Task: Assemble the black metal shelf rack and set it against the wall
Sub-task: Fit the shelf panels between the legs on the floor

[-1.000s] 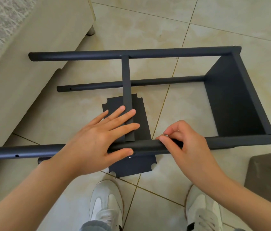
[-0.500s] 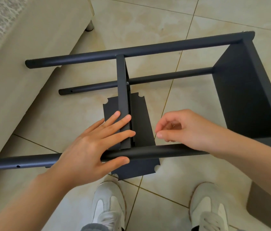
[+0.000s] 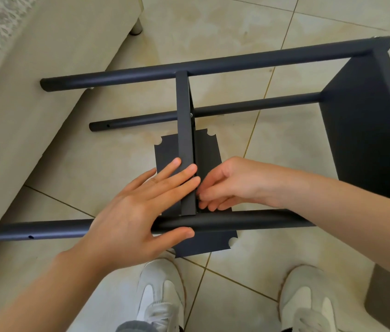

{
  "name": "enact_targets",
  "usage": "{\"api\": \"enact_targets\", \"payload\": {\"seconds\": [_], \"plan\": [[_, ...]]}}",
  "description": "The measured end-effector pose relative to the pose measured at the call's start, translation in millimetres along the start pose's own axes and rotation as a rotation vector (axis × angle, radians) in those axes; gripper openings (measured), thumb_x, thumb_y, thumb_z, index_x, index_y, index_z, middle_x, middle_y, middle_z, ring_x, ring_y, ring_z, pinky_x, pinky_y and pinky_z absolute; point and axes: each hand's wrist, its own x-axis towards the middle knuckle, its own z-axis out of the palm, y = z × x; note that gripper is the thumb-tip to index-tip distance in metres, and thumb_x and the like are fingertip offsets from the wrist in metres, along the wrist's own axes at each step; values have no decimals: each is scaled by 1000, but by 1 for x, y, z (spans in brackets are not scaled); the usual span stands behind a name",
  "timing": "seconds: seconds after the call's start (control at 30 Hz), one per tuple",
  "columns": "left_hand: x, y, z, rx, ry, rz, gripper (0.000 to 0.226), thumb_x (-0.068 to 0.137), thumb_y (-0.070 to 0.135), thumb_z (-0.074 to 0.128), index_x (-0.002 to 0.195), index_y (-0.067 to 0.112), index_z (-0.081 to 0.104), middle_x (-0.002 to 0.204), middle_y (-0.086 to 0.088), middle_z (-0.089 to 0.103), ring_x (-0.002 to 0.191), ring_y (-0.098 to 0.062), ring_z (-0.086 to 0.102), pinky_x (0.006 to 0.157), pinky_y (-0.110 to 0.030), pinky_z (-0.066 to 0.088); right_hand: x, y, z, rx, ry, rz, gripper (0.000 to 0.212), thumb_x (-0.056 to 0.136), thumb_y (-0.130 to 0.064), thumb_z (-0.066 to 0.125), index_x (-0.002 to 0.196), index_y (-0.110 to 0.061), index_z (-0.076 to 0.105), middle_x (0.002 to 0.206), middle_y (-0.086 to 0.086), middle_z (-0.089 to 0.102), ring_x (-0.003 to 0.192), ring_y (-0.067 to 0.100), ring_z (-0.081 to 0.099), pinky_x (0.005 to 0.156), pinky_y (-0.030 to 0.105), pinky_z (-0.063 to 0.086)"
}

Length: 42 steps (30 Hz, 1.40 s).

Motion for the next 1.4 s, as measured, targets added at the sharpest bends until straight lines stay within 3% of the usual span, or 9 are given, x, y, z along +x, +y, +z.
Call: {"api": "enact_targets", "payload": {"seconds": [0.13,0.33,0.7,0.9,1.4], "plan": [[-1,-1,0,-3,6,0,74,91,60,55,155,29,34,164,16,25,154,-10,16,123,-43,25,10,-3,1,43,-73,81,6,90,-22,69,89,-24,74,91,-2,77,83,8,72,81,25,56],[0,-1,1,22,11,5,74,91,61,54,155,29,35,164,15,26,154,-9,16,119,-46,29,18,1,4,176,-182,150,19,89,-10,68,78,-21,78,93,4,76,79,12,71,81,28,54],[-1,-1,2,28,24,15,73,91,60,56,154,27,38,163,14,28,154,-10,16,117,-42,30,25,4,2,154,-236,174,10,89,-11,68,90,-15,77,95,6,74,80,15,68,87,31,55],[-1,-1,1,28,31,14,73,90,59,57,154,27,39,163,14,28,154,-10,17,117,-42,32,28,5,4,136,-255,201,12,90,-9,65,97,-12,74,92,6,73,78,14,70,77,28,56],[-1,0,0,20,33,14,72,90,59,57,153,27,40,163,13,29,153,-11,19,116,-42,34,31,8,0,181,-308,224,10,90,-12,64,91,-12,74,90,7,74,79,17,71,79,30,55]]}}
